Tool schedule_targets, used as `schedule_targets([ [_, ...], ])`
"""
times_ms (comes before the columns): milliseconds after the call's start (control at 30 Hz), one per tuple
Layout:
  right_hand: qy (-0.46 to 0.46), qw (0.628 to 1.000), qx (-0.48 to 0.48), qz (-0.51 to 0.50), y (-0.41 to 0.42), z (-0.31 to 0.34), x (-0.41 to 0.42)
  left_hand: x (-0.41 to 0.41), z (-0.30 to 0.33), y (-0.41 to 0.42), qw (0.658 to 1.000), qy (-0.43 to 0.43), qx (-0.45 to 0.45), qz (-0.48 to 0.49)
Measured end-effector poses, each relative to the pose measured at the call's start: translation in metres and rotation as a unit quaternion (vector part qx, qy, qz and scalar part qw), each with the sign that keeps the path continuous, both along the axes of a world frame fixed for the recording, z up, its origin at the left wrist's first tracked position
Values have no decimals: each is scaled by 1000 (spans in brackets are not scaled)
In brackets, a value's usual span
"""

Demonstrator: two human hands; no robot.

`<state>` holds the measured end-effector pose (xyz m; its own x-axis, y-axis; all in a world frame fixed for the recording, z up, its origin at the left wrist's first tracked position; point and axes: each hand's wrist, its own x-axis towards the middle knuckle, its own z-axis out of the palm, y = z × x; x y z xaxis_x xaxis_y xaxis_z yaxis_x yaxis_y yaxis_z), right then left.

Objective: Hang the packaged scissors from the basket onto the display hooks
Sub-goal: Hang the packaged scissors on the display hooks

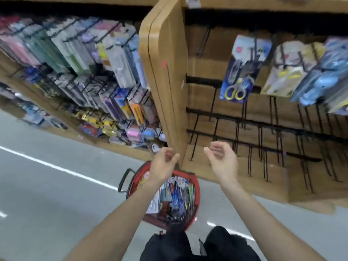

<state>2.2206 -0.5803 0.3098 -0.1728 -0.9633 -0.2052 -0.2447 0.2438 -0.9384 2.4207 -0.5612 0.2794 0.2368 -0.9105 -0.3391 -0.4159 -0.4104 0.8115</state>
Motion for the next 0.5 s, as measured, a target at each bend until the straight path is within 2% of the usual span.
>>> schedule_targets([
  [167,53,986,153,41,46,-110,29,23,-87,52,995,-23,93,15],
  [333,87,963,242,85,75,-210,53,29,-184,73,987,-19,153,36],
  [500,132,937,299,127,87,-330,73,30,-311,80,976,-25,212,35],
])
